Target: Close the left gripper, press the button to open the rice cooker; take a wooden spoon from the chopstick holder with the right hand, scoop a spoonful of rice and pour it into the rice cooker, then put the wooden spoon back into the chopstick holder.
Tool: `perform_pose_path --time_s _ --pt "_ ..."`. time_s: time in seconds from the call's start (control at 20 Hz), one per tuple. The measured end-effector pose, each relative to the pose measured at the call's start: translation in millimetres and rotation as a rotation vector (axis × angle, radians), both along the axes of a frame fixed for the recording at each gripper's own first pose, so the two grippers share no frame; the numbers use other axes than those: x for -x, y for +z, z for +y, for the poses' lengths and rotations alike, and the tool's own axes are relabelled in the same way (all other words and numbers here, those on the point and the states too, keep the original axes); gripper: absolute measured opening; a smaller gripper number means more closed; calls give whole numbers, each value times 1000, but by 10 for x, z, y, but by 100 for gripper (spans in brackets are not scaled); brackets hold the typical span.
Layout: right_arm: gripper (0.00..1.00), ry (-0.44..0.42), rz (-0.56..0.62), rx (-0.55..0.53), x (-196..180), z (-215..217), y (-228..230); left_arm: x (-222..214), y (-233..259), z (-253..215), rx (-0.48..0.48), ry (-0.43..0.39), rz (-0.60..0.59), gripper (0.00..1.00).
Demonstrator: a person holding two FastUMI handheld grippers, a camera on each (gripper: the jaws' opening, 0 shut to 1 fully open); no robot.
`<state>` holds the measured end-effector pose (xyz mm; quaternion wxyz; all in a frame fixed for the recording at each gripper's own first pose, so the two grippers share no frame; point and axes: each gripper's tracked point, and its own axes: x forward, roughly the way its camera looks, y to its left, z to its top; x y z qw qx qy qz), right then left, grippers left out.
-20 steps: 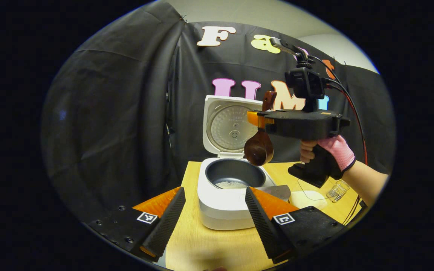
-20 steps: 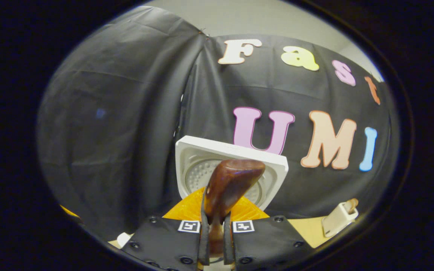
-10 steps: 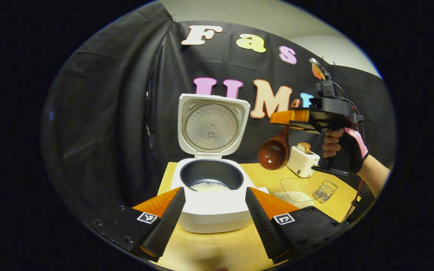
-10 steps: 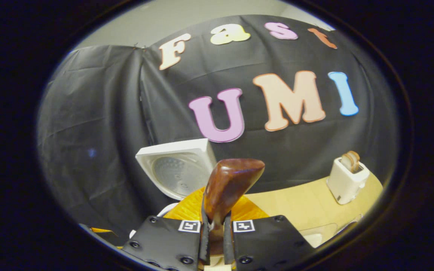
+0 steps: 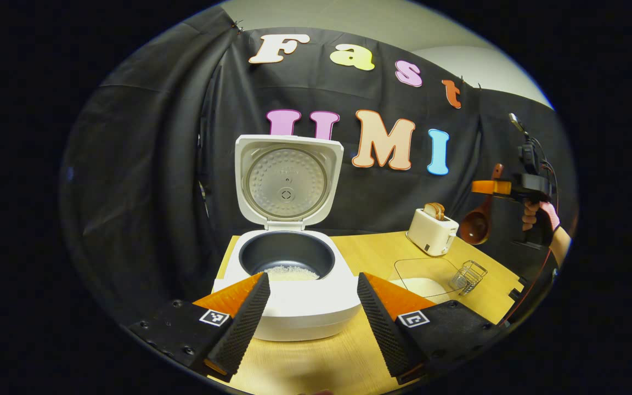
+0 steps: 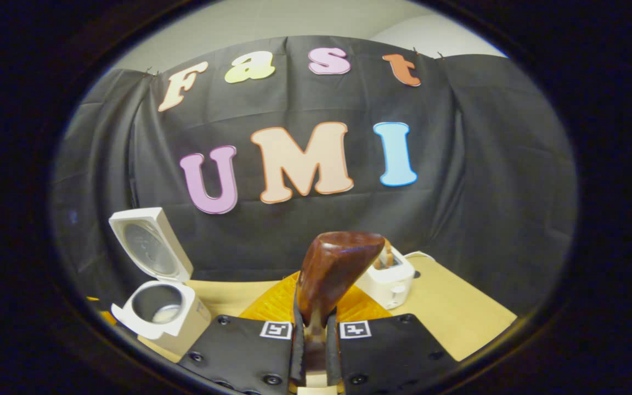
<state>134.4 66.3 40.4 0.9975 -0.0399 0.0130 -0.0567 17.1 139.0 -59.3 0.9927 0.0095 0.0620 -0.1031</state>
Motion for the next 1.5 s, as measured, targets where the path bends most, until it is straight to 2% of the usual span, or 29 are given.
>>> perform_pose_path --time_s 0.3,0.55,0.7,0.85,1.05,1.2,1.3,1.4,1.45,1.5 --pt "18 -61 70 163 -73 -875 -403 55 -48 206 -44 138 20 95" --pt "17 -21 140 197 -348 -1153 -897 166 -40 388 -62 298 20 95" --pt "18 -2 164 219 -425 -1232 -1133 210 -6 381 -57 349 19 95" --pt "18 -9 200 235 -457 -1338 -1413 186 18 258 -39 359 23 95" --pt "18 7 238 190 -391 -1280 -1675 132 96 55 -54 335 4 95" --pt "24 -7 278 172 -317 -1327 -1802 87 134 -73 -67 298 -6 95" --pt "28 7 280 130 -355 -1371 -1760 61 154 -154 -59 273 -10 95" --pt "25 -5 262 115 -250 -1414 -1663 40 173 -234 -53 246 -13 95" --pt "48 -9 250 115 -201 -1448 -1582 27 188 -266 -52 234 -17 95" --pt "55 -10 243 108 -123 -1443 -1521 17 204 -296 -49 219 -22 95"
